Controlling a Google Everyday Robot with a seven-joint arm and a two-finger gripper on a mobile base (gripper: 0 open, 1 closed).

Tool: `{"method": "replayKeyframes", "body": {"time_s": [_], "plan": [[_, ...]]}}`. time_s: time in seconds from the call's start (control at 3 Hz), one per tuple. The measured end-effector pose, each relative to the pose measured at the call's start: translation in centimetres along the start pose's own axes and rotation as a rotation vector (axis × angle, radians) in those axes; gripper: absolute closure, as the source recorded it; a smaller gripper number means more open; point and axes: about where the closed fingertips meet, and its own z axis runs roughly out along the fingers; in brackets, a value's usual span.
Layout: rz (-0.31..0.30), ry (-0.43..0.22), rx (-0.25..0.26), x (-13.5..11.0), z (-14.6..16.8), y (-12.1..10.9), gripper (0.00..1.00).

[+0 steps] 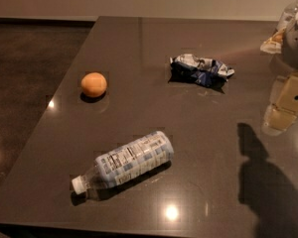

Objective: Place blue plastic bottle upright

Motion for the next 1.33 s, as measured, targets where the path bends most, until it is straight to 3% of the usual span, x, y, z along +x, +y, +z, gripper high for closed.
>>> {"method": "replayKeyframes", "body": {"time_s": [0.33,0.67,1.0,1.33], "plan": [[0.0,0.0,0.0,0.0,0.0,0.0,0.0],[-0.062,-0.025,-0.009,-2.0,0.3,0.3,0.0],[-0.192,-0.077,-0.042,-5.8,1.4,2.0,0.0],[-0.353,-0.12,-0.104,-10.0,3.4,5.3,0.0]]}}
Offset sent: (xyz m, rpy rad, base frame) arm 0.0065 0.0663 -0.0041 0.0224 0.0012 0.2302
